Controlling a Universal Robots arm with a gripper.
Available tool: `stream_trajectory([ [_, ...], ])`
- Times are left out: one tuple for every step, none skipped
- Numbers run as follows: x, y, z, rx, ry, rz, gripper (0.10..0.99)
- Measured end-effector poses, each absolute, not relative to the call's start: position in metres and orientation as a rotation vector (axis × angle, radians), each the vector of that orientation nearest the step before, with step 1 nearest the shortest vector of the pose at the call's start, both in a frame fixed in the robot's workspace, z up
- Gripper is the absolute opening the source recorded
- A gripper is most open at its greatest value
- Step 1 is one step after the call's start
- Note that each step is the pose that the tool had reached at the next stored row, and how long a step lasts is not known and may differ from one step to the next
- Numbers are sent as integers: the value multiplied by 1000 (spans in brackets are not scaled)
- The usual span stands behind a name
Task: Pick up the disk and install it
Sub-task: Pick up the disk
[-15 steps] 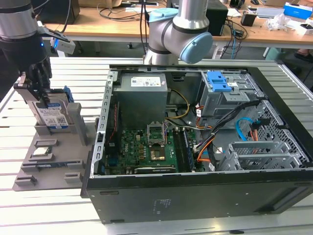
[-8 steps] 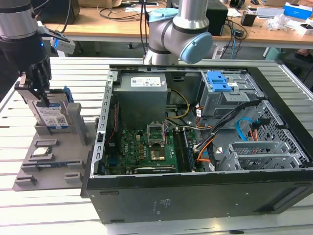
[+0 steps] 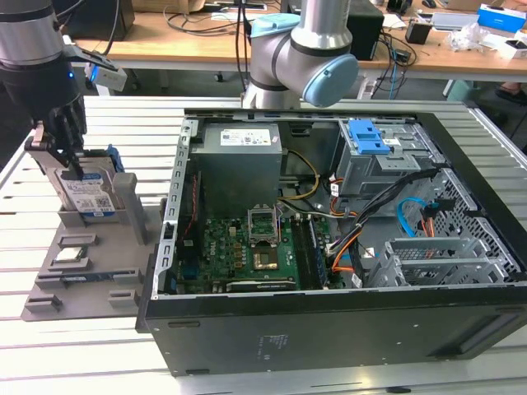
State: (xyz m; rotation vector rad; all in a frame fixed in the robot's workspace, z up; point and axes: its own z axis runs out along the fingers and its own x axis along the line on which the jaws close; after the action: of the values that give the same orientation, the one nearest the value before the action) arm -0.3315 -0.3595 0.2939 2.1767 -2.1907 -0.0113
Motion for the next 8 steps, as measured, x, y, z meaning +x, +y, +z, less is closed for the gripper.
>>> stream_trajectory([
  [-331, -360, 294, 2177, -2191, -11, 361],
  [-331, -359, 294, 2177, -2191, -11, 361],
  [-331, -360, 295, 2177, -2191, -11, 361],
  [-331, -359, 297, 2177, -2191, -11, 361],
  [-331, -359, 299, 2177, -2191, -11, 361],
  [-331, -359, 301, 2177, -2191, -11, 361],
  [-331, -359, 305, 2177, -2191, -11, 361],
  [-331, -358, 308, 2177, -2191, -11, 361],
])
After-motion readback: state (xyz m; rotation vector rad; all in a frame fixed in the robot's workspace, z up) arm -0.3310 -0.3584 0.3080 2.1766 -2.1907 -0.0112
